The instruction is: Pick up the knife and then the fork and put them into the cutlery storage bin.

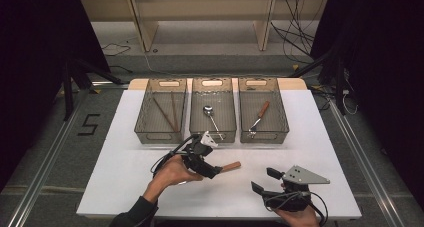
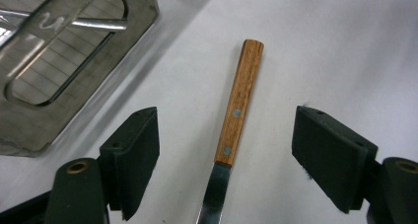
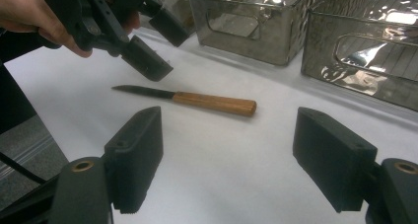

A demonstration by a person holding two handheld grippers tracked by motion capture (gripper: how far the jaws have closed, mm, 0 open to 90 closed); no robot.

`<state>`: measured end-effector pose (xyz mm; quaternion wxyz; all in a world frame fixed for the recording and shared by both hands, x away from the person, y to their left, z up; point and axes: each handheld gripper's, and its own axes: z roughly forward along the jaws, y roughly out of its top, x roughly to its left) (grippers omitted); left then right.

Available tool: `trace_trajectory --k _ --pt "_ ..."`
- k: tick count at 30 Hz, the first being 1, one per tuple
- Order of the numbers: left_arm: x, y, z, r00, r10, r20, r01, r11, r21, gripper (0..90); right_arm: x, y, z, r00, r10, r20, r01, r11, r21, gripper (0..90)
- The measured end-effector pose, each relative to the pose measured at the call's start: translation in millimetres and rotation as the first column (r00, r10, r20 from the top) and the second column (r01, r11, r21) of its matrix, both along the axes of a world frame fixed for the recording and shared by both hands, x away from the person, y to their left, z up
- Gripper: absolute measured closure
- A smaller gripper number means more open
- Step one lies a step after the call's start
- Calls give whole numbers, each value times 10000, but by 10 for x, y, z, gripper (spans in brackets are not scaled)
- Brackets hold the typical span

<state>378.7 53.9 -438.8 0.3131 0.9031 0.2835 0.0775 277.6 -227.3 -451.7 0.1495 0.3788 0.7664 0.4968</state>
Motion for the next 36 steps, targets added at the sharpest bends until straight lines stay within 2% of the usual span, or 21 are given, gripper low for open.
trace_trajectory --k 3,7,12,16,25,31,33,36 --pt "-3 -12 -24 10000 -100 6 100 9997 214 258 4 3 -3 10000 39 2 -39 10000 -31 280" --pt "-4 -35 -81 9995 -309 -106 316 9967 743 267 8 7 -7 10000 47 8 -47 10000 -59 280" --pt "-7 -75 -131 9973 -683 -267 712 9886 1328 306 8 2 -11 10000 46 -18 -46 10000 -48 280" --pt "-6 -105 -197 9956 -817 -466 882 9830 1613 360 8 -2 -12 10000 49 -17 -49 10000 -47 280" --pt "63 -169 -293 9912 -1055 -802 1179 9786 1690 516 10 7 -21 10000 56 -35 -57 9999 -115 280" --pt "103 -165 -317 9902 -973 -1000 1138 9779 1756 594 12 18 -20 10000 74 1 -74 9999 -146 280" --pt "104 -179 -318 9918 -875 -932 1040 9763 1897 637 13 21 -22 10000 74 -23 -74 9999 -145 280" --pt "79 -213 -317 9908 -1112 -773 1250 9704 2066 672 13 25 -19 10000 73 -22 -73 9998 -157 281"
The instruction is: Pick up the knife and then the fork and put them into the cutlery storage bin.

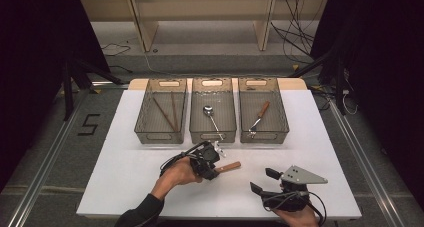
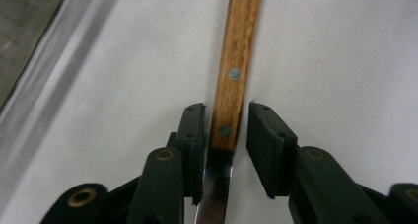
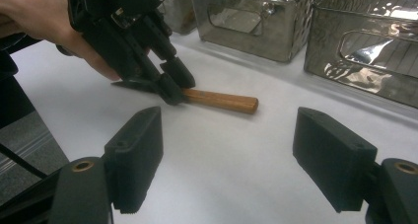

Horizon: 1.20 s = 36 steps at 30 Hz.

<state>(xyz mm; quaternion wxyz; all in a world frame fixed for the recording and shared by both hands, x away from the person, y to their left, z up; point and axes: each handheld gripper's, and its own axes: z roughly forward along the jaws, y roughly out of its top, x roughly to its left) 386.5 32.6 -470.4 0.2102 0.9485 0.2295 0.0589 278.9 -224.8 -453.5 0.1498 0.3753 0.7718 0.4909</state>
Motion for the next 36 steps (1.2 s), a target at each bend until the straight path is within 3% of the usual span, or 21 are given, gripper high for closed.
trace_trajectory --k 5,9,19,24,32,36 --pt "-12 -26 4 9998 -210 32 210 9997 158 709 -1 4 -1 10000 18 -18 -18 10000 -1 281" --pt "-3 -24 1 9999 -105 -112 105 9999 5 758 -4 7 3 10000 18 2 -18 10000 -7 281" --pt "7 19 10 9995 -164 -264 159 9997 -174 766 -7 9 9 10000 27 8 -27 10000 16 281" --pt "-31 31 92 9991 -288 -301 274 9986 -454 766 -5 12 9 10000 57 0 -57 10000 28 281" --pt "-43 78 153 9986 -279 -456 247 9972 -708 766 -2 77 4 9995 299 28 -299 9995 -30 281" --pt "-64 85 198 9979 -379 -516 340 9965 -758 766 -12 122 18 9981 555 271 -551 9984 -154 281"
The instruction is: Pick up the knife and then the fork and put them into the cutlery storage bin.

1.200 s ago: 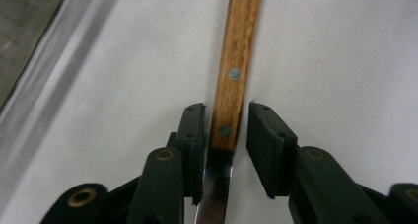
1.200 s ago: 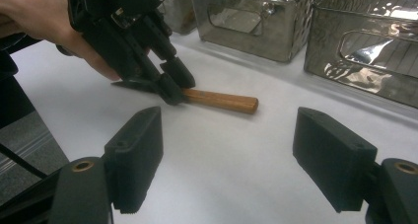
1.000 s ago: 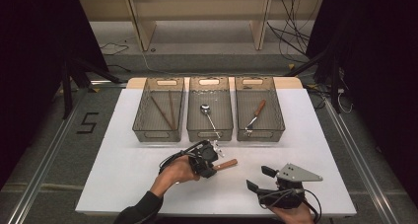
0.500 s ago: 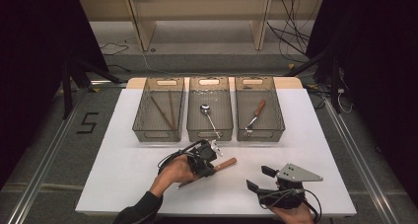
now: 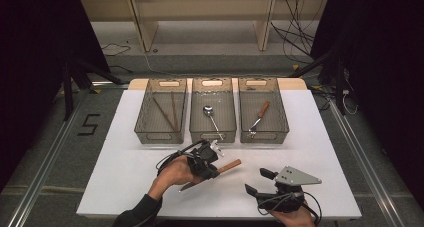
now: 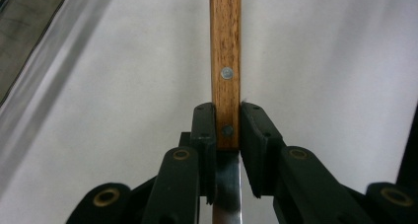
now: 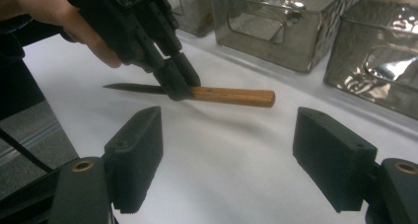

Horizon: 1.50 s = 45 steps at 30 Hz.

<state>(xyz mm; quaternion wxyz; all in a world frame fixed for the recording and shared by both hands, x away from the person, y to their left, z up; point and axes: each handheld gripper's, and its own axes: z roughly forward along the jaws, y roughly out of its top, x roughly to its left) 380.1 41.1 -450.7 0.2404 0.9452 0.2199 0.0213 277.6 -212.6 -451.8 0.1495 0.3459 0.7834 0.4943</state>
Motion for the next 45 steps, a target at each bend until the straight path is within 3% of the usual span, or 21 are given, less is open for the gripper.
trace_trajectory --k 5,8,10,12,14,18,20,22,25,26,27,28,29,30,34,35,36,37,38,40,45 --pt "-45 5 83 10000 -54 -16 54 9999 -144 766 -5 62 26 9976 405 565 -385 9986 -360 282" --pt "-87 -8 122 9999 -139 -28 139 9997 -203 766 -36 137 39 9919 630 1100 -525 9940 -959 282" --pt "-113 -24 139 9996 -272 -52 271 9995 -153 766 -61 209 41 9846 846 1529 -618 9870 -1483 285" --pt "-139 -38 155 9994 -329 -46 329 9994 -105 766 -82 301 27 9700 1139 2149 -642 9722 -2254 286" --pt "-161 -43 172 9990 -432 -100 431 9990 -106 766 -88 373 8 9587 1336 2510 -628 9605 -2711 286" --pt "-198 -45 211 9987 -491 -110 490 9987 -107 765 -89 527 -67 9248 1886 3305 -422 9140 -4036 291" --pt "-209 -46 226 9985 -535 -116 534 9985 -124 765 -100 576 -95 9129 2089 3507 -307 8919 -4513 294" --pt "-222 -48 234 9983 -559 -137 557 9984 -100 766 -110 625 -126 8934 2337 3836 -147 8687 -4951 301" --pt "-239 -56 243 9977 -658 -191 657 9978 -43 766 -130 692 -172 8721 2674 4099 100 8276 -5612 317" --pt "-246 -61 243 9974 -692 -197 691 9976 -25 765 -141 708 -190 8673 2722 4167 228 8147 -5795 322" --pt "-253 -66 244 9973 -710 -199 709 9975 -29 765 -139 723 -206 8567 2809 4326 342 8059 -5911 329" --pt "-260 -71 249 9972 -719 -197 719 9974 -17 766 -151 732 -220 8553 2918 4282 312 7958 -6048 342" --pt "-264 -74 253 9969 -765 -202 764 9971 -32 765 -154 741 -230 8431 3006 4459 457 7861 -6165 357" --pt "-271 -77 259 9967 -782 -200 781 9969 -45 766 -163 750 -242 8372 3078 4520 543 7757 -6287 370" --pt "-294 -87 278 9955 -923 -234 923 9957 -21 765 -186 797 -293 8174 3226 4772 903 7464 -6593 415" --pt "-302 -90 279 9954 -918 -256 918 9958 -32 765 -186 794 -291 8118 3469 4697 877 7228 -6854 426" --pt "-308 -93 281 9953 -927 -263 926 9957 -55 766 -183 802 -301 8034 3565 4768 919 7170 -6910 439" --pt "-312 -97 282 9952 -942 -270 940 9956 -56 765 -186 808 -304 8018 3594 4774 975 7095 -6979 451" --pt "-318 -101 285 9949 -962 -301 962 9954 -25 765 -178 812 -308 7880 3799 4845 966 7009 -7067 465" --pt "-331 -110 285 9946 -991 -293 991 9951 -26 765 -183 826 -316 7788 3954 4869 1009 6872 -7195 491" --pt "-349 -135 297 9927 -1170 -290 1174 9930 100 765 -199 842 -347 7675 4075 4950 1233 6638 -7376 538"
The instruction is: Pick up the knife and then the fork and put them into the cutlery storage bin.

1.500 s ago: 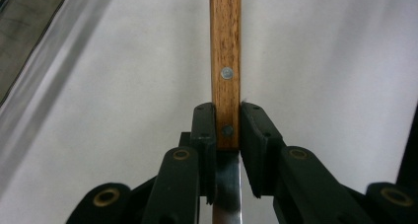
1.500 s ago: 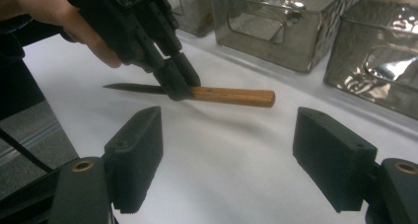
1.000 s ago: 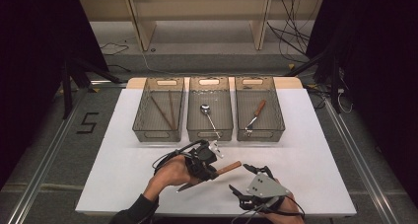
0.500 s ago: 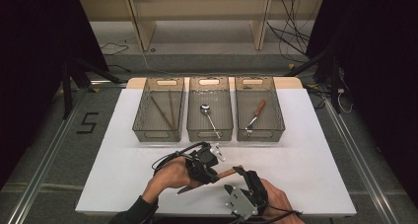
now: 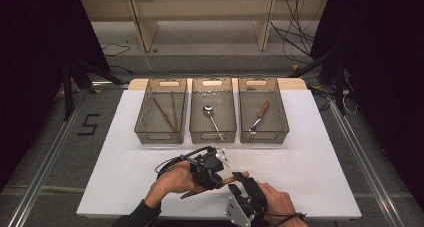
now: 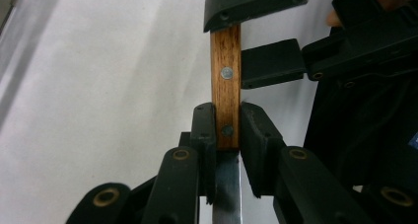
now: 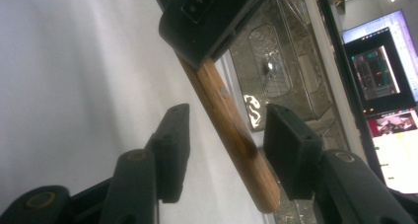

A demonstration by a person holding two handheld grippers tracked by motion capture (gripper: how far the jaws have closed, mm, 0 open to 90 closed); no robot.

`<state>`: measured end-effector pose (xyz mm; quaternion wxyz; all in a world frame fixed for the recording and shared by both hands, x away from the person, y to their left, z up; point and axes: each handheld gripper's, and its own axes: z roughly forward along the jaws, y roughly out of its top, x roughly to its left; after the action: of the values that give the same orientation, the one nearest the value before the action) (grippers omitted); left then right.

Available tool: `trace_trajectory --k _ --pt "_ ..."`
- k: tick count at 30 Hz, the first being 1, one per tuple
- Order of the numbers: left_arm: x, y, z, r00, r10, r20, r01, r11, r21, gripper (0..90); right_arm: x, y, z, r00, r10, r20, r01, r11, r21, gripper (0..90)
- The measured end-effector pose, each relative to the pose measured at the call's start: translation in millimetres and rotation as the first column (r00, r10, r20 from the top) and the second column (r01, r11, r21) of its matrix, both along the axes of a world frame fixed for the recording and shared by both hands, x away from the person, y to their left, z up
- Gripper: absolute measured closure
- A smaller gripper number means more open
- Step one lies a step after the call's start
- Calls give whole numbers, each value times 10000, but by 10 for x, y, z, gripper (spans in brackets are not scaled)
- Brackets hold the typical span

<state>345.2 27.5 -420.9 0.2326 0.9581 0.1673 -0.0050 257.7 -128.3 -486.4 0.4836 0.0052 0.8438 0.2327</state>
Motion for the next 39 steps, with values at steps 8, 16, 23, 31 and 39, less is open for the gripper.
trace_trajectory --k 8,16,23,31,39 --pt "-14 -33 -23 9997 -149 -176 150 9999 55 765 -28 39 -51 9990 196 399 -171 9979 -619 629" --pt "-19 -52 -27 9996 -195 -219 197 9998 89 765 -34 43 -86 9970 314 702 -245 9950 -972 699" --pt "-9 -38 -3 9996 -45 -279 43 10000 -90 762 -44 38 -125 9936 513 1010 -360 9883 -1481 773" --pt "-21 -11 67 10000 51 -45 -53 9993 -372 744 -52 30 -94 9933 589 998 -432 9873 -1527 812" --pt "7 137 215 9976 628 298 -595 9929 -1032 563 -21 -27 -67 9941 459 980 -302 9872 -1564 813"
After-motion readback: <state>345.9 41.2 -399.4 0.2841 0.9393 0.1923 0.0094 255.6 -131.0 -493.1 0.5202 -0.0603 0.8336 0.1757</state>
